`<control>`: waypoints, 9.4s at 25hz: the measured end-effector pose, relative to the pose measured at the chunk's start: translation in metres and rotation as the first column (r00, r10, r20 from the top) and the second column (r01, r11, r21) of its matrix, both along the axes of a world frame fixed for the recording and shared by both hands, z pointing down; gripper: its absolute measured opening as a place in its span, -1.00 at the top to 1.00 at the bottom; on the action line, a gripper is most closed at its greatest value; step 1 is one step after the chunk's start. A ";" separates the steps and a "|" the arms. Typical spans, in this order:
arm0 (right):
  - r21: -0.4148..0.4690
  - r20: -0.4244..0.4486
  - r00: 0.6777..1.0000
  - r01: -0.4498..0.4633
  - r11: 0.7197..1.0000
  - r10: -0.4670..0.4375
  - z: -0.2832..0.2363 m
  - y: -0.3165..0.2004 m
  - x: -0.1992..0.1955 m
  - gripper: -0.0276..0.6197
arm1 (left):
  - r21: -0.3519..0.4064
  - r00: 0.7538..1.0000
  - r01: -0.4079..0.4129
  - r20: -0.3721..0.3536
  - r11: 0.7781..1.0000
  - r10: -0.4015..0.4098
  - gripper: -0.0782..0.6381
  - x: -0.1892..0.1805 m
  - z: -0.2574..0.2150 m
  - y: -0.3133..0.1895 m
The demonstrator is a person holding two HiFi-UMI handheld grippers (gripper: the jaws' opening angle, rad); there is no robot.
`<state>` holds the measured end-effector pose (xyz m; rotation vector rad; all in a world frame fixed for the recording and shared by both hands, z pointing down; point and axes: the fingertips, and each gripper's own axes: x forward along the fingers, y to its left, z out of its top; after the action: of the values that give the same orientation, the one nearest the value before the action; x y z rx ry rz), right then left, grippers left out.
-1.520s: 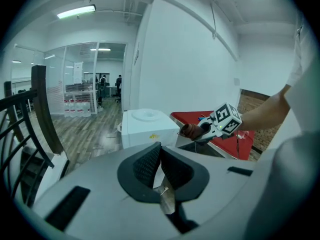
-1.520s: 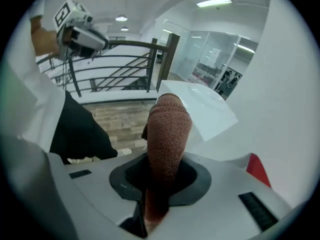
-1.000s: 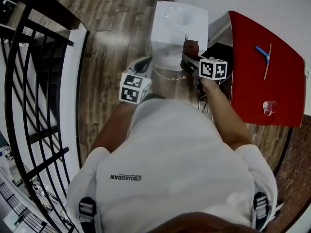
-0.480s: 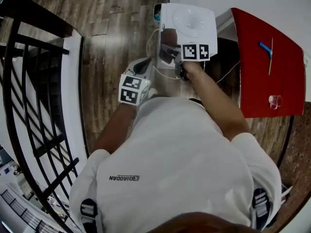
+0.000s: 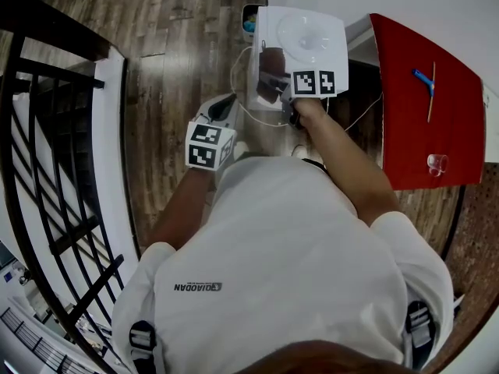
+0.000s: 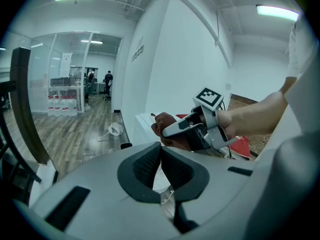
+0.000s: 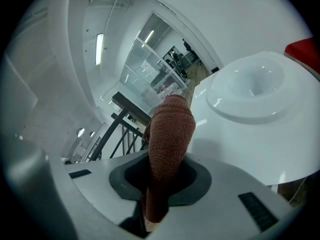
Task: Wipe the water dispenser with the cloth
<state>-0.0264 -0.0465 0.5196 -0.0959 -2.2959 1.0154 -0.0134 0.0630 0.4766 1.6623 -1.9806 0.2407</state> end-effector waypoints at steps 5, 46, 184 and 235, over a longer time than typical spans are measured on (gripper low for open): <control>-0.011 -0.005 1.000 -0.014 1.000 0.014 0.002 -0.019 0.016 0.70 | 0.000 1.000 -0.015 0.003 1.000 0.015 0.78 0.014 0.000 -0.015; 0.034 -0.086 0.937 -0.336 0.941 0.338 0.020 -0.184 0.175 0.70 | -0.007 0.990 -0.138 0.033 0.990 0.138 0.78 0.082 -0.009 -0.099; 0.433 0.259 0.964 -0.177 0.884 0.066 -0.051 0.111 0.162 0.69 | 0.050 0.996 0.080 0.032 0.996 -0.081 0.78 0.041 -0.044 0.168; 0.396 0.226 0.781 -0.620 0.677 0.583 -0.060 0.051 -0.048 0.69 | 0.062 0.780 -0.626 0.087 0.778 0.620 0.78 -0.203 -0.043 -0.045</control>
<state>-0.0739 0.0043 0.4598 0.8960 -2.6395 0.7290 -0.2168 0.0182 0.4334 2.3604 -1.4189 0.4534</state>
